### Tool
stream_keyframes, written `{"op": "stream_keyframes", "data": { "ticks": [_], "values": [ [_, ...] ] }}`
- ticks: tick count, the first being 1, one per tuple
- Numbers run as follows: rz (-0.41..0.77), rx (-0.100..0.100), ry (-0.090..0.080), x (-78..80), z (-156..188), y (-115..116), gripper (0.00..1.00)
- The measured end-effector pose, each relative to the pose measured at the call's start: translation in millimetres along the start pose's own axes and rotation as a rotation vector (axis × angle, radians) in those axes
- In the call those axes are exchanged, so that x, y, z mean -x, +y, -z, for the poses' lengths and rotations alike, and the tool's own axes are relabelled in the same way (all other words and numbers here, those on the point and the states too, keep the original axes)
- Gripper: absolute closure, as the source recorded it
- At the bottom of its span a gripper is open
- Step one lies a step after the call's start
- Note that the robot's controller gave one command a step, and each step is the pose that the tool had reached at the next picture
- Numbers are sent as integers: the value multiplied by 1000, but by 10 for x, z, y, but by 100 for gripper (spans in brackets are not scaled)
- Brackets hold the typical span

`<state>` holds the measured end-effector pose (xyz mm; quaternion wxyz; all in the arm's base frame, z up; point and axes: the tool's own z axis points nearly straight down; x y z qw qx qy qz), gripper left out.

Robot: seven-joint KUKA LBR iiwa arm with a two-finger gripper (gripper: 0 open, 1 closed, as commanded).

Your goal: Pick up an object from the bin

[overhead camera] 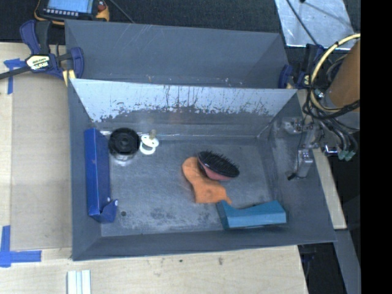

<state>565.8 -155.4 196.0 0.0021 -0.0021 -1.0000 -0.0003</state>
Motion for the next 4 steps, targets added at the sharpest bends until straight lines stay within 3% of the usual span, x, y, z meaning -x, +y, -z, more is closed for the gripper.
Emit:
{"op": "stream_keyframes", "data": {
  "ticks": [1, 2, 3, 4],
  "values": [
    [3, -2, -8, 15, 50, 8, 0],
    [85, -3, -12, 200, -415, 381, 0],
    [273, -1, -6, 190, -717, 724, 0],
    [115, -1, -9, 259, -733, 943, 0]
  ]
}}
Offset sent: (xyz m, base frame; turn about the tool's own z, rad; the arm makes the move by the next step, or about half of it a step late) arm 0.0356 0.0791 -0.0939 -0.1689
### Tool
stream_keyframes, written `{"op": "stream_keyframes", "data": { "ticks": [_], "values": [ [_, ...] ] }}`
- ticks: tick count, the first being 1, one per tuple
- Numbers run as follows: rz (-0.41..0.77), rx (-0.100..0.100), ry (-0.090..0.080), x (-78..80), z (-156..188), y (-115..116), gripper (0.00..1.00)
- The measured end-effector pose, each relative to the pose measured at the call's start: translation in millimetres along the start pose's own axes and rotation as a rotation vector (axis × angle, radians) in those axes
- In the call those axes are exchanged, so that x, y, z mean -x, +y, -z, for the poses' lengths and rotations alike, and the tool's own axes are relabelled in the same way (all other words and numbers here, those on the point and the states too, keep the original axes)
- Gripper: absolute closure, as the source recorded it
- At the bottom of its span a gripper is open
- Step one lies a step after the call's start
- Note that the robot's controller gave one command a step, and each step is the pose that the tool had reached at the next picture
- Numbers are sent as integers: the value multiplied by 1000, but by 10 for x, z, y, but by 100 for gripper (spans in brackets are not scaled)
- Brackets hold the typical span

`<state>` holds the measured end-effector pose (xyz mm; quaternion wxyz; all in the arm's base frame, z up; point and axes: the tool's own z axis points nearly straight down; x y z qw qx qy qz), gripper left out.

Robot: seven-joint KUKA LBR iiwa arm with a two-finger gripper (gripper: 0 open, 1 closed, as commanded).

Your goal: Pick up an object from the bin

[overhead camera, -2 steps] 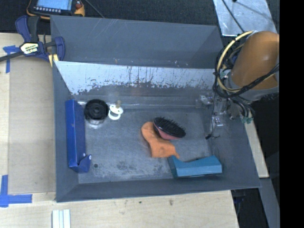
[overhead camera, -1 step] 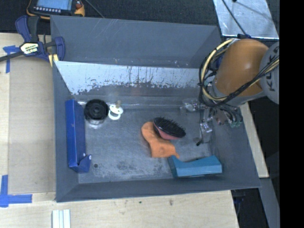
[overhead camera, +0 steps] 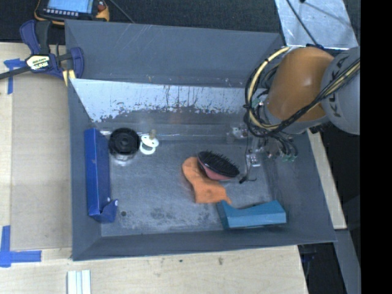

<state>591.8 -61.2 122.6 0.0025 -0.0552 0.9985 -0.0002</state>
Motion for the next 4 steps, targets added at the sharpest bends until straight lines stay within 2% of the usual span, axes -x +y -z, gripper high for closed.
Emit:
{"op": "stream_keyframes", "data": {
  "ticks": [1, 2, 3, 4],
  "values": [
    [-20, 0, 1, 99, -201, 150, 0],
    [164, 0, 3, 81, -339, 318, 0],
    [-35, 0, 1, -2, -464, 401, 0],
    [-22, 0, -1, 24, -497, 372, 0]
  ]
}}
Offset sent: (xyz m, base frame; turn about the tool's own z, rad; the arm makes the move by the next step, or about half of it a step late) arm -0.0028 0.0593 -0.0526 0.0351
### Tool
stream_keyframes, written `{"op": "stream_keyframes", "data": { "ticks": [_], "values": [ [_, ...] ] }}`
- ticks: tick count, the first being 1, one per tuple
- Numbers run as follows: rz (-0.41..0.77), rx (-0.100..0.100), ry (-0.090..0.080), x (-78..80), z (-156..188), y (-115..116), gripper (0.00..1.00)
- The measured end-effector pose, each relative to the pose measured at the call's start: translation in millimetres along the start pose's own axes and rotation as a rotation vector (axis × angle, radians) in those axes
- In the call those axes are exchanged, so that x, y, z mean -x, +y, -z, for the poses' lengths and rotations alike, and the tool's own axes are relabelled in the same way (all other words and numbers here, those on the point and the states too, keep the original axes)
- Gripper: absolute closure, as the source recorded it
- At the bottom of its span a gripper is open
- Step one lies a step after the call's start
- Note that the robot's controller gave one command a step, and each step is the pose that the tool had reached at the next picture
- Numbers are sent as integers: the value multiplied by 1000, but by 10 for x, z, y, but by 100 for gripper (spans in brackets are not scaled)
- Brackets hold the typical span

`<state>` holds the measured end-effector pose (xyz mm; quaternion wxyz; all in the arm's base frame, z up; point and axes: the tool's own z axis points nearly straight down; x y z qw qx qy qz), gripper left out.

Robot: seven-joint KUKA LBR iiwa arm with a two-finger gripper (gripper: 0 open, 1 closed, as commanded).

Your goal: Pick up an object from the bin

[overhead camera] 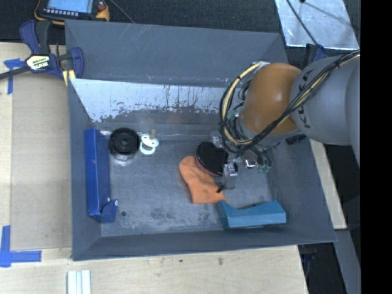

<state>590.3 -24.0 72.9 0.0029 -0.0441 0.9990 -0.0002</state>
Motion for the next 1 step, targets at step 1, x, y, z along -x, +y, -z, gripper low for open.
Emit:
{"op": "stream_keyframes", "data": {
  "ticks": [1],
  "values": [
    [246, 0, 1, 182, -11, 43, 0]
  ]
}}
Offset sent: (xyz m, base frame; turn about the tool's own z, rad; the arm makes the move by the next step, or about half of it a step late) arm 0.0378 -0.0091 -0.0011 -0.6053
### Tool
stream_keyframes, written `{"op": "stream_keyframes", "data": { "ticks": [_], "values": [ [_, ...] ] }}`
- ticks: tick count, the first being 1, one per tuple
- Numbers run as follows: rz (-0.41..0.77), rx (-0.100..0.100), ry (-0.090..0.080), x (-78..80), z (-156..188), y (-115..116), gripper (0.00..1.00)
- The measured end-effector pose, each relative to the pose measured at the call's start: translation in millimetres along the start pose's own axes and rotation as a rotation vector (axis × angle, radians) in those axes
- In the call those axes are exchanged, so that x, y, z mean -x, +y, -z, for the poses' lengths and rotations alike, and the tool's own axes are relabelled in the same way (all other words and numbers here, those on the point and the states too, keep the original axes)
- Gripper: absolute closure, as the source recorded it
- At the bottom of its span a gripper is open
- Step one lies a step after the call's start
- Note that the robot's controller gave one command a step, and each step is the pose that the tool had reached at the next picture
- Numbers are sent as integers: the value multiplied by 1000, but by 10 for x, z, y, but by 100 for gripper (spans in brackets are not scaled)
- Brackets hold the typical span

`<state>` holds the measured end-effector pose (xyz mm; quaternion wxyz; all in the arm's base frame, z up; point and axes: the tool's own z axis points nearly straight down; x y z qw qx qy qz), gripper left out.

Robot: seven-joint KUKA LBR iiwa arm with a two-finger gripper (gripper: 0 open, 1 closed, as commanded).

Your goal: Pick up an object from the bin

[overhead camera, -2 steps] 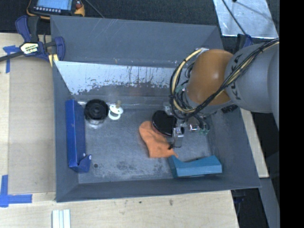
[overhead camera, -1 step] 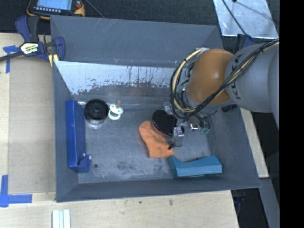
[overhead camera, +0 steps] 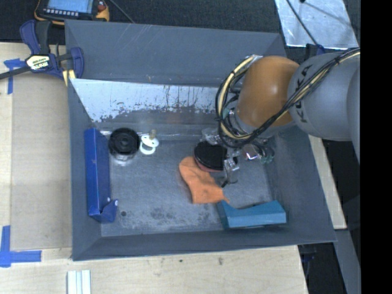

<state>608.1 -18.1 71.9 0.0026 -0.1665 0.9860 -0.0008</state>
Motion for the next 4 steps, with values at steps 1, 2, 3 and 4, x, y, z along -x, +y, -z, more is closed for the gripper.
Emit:
{"op": "stream_keyframes", "data": {
  "ticks": [1, 2, 3, 4],
  "values": [
    [330, 1, -1, 113, 5, -142, 0],
    [366, 1, 0, 141, -4, -153, 0],
    [403, 2, 2, 228, -8, 151, 0],
    [436, 3, -1, 391, -16, 630, 100]
  ]
}}
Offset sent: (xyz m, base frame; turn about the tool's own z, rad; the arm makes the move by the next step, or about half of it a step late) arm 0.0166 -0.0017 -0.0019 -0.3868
